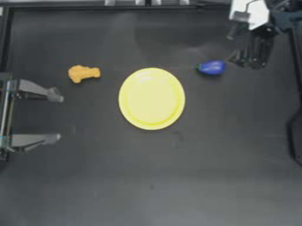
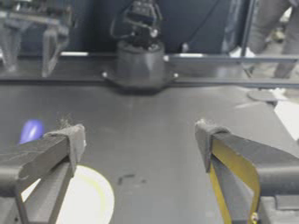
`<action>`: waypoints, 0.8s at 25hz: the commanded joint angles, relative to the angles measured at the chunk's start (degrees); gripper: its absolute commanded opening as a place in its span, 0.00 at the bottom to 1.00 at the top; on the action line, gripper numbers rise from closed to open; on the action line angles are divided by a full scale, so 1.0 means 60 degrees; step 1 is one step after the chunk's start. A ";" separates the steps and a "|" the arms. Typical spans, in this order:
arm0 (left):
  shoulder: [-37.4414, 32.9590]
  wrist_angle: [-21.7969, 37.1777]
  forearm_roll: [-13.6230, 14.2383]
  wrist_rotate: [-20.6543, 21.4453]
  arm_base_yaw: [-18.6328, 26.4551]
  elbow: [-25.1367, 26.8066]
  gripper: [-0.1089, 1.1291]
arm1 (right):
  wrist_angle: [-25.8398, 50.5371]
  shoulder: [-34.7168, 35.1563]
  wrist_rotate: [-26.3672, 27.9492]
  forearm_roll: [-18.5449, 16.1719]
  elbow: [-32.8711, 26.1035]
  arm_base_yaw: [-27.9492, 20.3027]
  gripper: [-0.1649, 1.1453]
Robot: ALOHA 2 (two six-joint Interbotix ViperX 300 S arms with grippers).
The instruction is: Put purple eggplant on plate
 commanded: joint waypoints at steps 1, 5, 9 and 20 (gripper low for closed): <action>0.0264 -0.0029 -0.0015 -0.0015 0.0044 -0.0161 0.92 | -0.0029 0.0527 -0.0015 -0.0234 -0.0439 -0.0015 0.89; 0.0322 -0.0029 -0.0015 -0.0015 0.0103 -0.0176 0.92 | -0.0117 0.1245 -0.0029 -0.0352 -0.0615 -0.0015 0.89; 0.0308 -0.0029 -0.0015 -0.0015 0.0161 -0.0132 0.92 | -0.0337 0.1758 -0.0029 -0.0322 -0.0571 0.0000 0.89; 0.0322 -0.0029 -0.0015 0.0000 0.0249 -0.0117 0.92 | -0.0850 0.2666 -0.0161 -0.0205 -0.0410 0.0220 0.89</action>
